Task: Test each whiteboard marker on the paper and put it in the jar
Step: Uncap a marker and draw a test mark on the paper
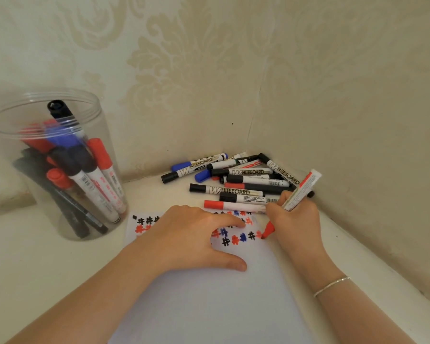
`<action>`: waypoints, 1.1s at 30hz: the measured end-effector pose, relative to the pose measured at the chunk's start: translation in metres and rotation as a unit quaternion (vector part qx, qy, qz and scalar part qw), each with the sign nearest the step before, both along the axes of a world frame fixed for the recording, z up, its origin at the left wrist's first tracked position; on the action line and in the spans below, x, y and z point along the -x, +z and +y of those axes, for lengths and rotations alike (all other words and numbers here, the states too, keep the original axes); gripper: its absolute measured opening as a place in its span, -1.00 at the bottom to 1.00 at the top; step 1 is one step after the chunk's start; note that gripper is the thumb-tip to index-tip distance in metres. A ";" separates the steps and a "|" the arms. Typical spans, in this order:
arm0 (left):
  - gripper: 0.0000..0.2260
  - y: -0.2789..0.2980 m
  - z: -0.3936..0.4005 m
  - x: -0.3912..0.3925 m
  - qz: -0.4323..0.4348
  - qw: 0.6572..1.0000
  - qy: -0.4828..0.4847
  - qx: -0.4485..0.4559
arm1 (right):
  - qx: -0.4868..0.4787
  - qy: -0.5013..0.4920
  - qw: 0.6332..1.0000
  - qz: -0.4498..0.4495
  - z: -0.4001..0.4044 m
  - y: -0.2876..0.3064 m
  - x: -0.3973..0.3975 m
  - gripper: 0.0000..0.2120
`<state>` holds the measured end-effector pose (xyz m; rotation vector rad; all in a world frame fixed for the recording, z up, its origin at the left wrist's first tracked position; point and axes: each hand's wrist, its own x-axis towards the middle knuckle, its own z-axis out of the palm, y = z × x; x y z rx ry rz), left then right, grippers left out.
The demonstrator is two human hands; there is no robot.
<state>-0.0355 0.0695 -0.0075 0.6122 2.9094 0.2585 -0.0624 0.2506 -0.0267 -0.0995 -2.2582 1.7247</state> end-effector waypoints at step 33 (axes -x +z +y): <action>-0.86 -0.004 -0.010 -0.001 -0.050 0.978 0.037 -0.197 | 0.269 0.229 0.931 -0.091 -0.018 0.016 -0.015 -0.74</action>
